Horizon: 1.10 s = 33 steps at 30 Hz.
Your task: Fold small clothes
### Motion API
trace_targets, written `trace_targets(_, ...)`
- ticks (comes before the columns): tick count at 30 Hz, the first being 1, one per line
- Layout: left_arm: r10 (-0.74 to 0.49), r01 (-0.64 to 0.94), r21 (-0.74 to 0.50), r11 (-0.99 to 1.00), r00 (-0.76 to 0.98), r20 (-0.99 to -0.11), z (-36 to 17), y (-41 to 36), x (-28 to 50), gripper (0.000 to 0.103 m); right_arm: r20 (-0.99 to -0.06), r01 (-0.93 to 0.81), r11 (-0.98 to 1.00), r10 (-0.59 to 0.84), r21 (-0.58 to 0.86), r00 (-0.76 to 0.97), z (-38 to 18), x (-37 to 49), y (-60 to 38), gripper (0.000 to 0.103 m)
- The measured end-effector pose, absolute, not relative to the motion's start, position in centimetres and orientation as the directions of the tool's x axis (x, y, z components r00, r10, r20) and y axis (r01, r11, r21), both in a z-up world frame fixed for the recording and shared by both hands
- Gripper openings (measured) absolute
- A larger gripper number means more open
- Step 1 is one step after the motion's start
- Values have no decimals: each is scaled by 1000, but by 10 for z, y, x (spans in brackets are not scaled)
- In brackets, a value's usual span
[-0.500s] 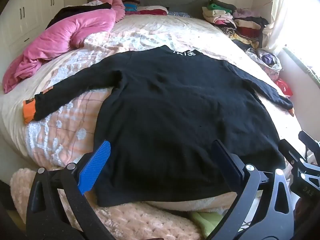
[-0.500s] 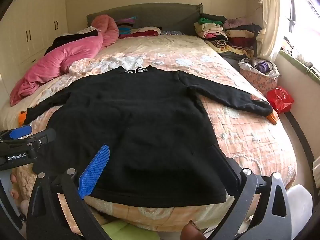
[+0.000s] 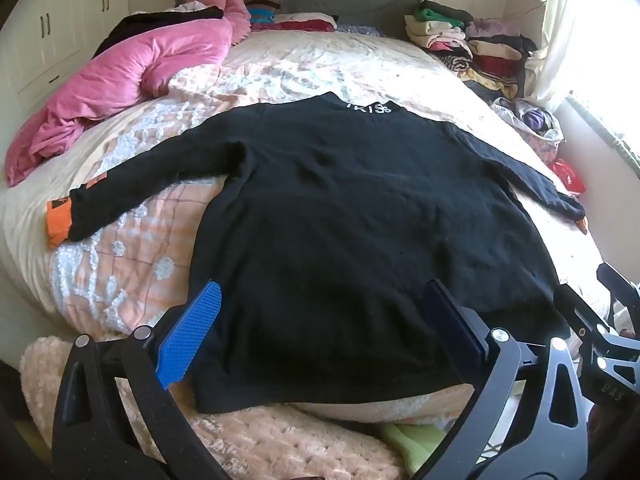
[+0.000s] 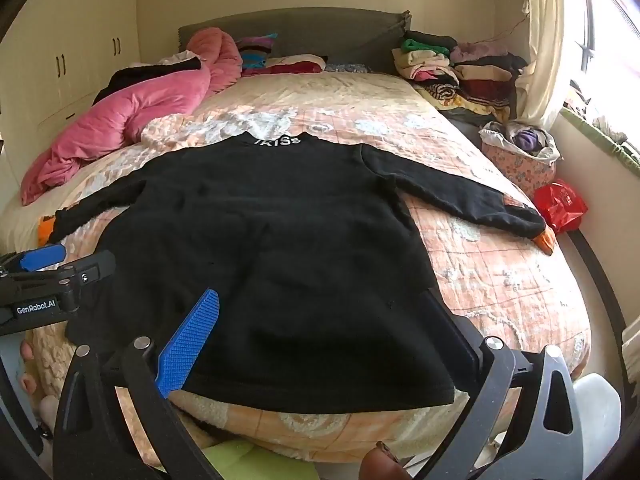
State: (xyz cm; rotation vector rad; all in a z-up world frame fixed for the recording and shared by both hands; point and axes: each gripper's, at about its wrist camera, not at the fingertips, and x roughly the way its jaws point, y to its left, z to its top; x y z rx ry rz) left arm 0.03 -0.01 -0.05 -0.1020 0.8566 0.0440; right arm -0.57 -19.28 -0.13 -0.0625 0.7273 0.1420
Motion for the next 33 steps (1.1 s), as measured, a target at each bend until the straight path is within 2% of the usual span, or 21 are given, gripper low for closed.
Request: trace_targets(33, -4, -72, -69, 995, 661, -750, 6, -1, -1, 95, -657, -150, 989, 103, -16, 747, 1, -19, -188, 99)
